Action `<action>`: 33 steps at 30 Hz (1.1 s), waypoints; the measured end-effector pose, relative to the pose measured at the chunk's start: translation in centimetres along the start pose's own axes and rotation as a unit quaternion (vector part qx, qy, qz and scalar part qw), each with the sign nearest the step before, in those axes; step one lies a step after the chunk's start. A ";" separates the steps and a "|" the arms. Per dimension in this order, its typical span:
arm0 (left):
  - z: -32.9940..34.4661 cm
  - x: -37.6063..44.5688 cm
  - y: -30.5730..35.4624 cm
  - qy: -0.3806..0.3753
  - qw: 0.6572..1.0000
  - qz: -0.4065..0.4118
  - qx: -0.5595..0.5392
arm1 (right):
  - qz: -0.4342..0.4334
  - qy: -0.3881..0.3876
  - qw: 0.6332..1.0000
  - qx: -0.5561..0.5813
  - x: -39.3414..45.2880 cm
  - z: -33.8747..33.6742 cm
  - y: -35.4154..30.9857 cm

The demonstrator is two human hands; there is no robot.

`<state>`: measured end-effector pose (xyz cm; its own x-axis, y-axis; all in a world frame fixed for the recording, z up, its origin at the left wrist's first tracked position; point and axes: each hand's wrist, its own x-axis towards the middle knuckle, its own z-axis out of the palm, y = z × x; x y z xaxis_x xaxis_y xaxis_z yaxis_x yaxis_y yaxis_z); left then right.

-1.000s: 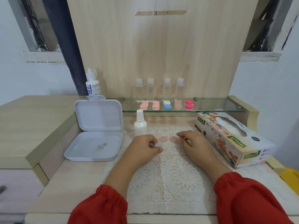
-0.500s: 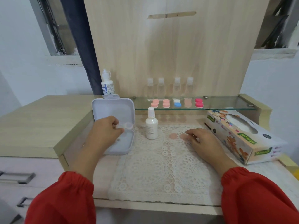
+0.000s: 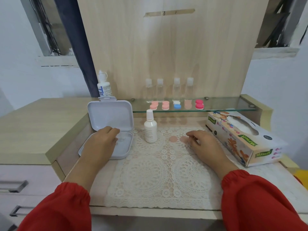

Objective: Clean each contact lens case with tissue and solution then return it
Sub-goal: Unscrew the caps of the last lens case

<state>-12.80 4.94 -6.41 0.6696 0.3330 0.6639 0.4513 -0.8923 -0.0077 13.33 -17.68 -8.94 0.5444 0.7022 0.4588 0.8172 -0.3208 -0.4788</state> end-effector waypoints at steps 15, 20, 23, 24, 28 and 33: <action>0.9 3.2 11.5 -0.092 0.922 -0.185 -0.327 | 0.044 0.014 0.997 0.060 -0.1 -0.6 -0.5; 4.0 2.6 13.0 -0.156 0.921 -0.191 -0.301 | 0.043 0.020 0.997 0.068 -0.1 -0.6 -0.4; 4.5 2.5 12.9 -0.160 0.919 -0.186 -0.307 | 0.038 0.019 0.997 0.064 0.0 -0.5 -0.3; 4.5 2.5 12.9 -0.162 0.918 -0.182 -0.312 | 0.036 0.020 0.997 0.065 0.0 -0.6 -0.3; 4.4 2.5 13.0 -0.160 0.920 -0.157 -0.321 | 0.010 0.022 0.998 0.049 -0.1 -0.5 -0.3; 4.6 2.3 12.9 -0.172 0.917 -0.159 -0.324 | -0.097 0.095 0.990 -0.036 -0.4 -0.7 -0.5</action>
<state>-2.75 -4.37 -8.45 0.7617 0.5842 0.2800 0.2857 -0.6908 0.6642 12.80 -18.24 -8.37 0.3965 0.6244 0.6730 0.9173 -0.2408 -0.3171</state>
